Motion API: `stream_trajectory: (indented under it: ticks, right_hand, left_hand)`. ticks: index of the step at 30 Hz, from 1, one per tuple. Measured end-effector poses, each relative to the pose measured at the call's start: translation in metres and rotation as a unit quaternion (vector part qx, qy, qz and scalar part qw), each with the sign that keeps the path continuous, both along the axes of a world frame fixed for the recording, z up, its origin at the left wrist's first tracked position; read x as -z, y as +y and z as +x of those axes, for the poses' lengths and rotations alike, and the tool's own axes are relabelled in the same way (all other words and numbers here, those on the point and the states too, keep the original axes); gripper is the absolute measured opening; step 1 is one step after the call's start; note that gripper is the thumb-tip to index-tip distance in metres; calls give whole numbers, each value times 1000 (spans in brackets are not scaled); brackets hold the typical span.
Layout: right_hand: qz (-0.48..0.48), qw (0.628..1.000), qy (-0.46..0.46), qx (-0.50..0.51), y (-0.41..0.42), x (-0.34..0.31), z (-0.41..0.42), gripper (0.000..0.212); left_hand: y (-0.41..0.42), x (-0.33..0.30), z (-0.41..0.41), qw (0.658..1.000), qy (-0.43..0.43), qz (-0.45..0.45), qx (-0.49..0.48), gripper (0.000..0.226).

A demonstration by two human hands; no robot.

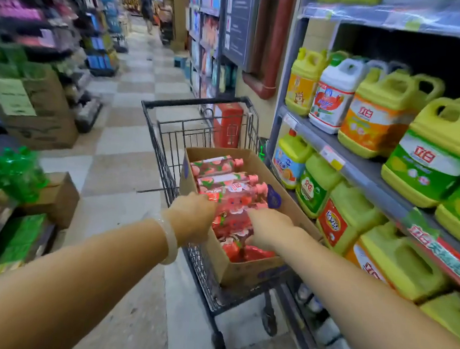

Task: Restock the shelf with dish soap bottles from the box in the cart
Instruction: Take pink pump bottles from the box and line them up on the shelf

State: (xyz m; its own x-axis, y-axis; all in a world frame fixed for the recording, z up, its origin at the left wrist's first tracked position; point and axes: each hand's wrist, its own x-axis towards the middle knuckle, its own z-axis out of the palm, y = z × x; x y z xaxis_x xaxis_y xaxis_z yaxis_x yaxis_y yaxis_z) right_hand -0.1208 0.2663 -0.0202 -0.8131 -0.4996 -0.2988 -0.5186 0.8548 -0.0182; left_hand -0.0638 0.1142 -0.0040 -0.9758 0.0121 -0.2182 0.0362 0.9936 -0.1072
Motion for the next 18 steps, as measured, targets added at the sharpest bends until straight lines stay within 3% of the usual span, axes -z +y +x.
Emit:
stream_trajectory:
  ticks: [7, 11, 18]
  right_hand:
    - [-4, 996, -60, 69, -25, 37, -103, 41]
    - [-17, 988, -103, 112, -32, 67, -146, 51]
    - [-129, 927, -190, 297, -63, 128, -196, 66]
  left_hand:
    - [-38, 31, -110, 999, -30, 18, 18, 42]
    - [-66, 67, -168, 995, -85, 43, 35, 36]
    - [-112, 111, -274, 968, -208, 45, 136, 48]
